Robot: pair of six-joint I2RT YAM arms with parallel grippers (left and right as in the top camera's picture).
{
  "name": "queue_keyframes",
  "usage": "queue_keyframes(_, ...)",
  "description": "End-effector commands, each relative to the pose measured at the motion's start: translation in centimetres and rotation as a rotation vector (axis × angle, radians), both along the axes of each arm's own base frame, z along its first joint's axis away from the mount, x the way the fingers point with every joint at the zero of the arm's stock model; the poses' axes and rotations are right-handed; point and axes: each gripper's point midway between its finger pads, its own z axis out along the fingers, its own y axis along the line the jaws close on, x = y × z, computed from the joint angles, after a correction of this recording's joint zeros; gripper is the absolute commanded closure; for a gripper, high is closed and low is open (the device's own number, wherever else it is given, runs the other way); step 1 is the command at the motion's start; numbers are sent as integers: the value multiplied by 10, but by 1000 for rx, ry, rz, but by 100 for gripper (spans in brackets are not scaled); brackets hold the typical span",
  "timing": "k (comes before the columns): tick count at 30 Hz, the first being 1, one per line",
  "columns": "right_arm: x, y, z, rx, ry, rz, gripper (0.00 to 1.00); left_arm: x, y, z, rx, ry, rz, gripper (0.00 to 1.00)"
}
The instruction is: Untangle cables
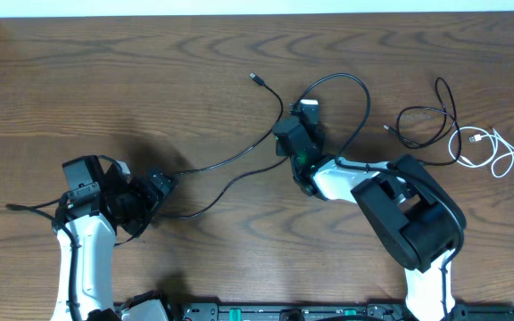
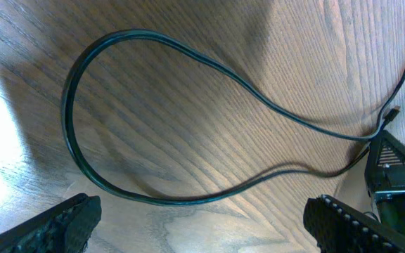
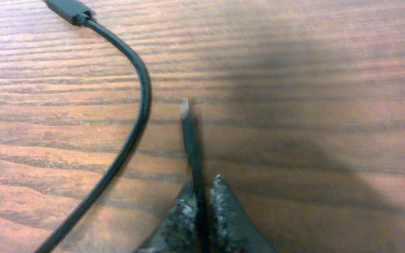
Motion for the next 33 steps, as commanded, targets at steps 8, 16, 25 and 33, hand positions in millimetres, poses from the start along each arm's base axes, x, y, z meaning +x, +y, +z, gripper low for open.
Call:
queue_keyframes(8,0,-13,-25,-74,22,18,72,5,0,7,3,-26,-17,2)
queue_keyframes(16,-5,-8,8,-139,5,86,63,5,0,7,3,-26,-17,2)
queue_keyframes(25,-23,41,77,46,-38,283,64,5,0,7,3,-26,-17,2)
queue_keyframes(33,-57,101,65,171,17,518,99,5,0,7,3,-26,-17,2)
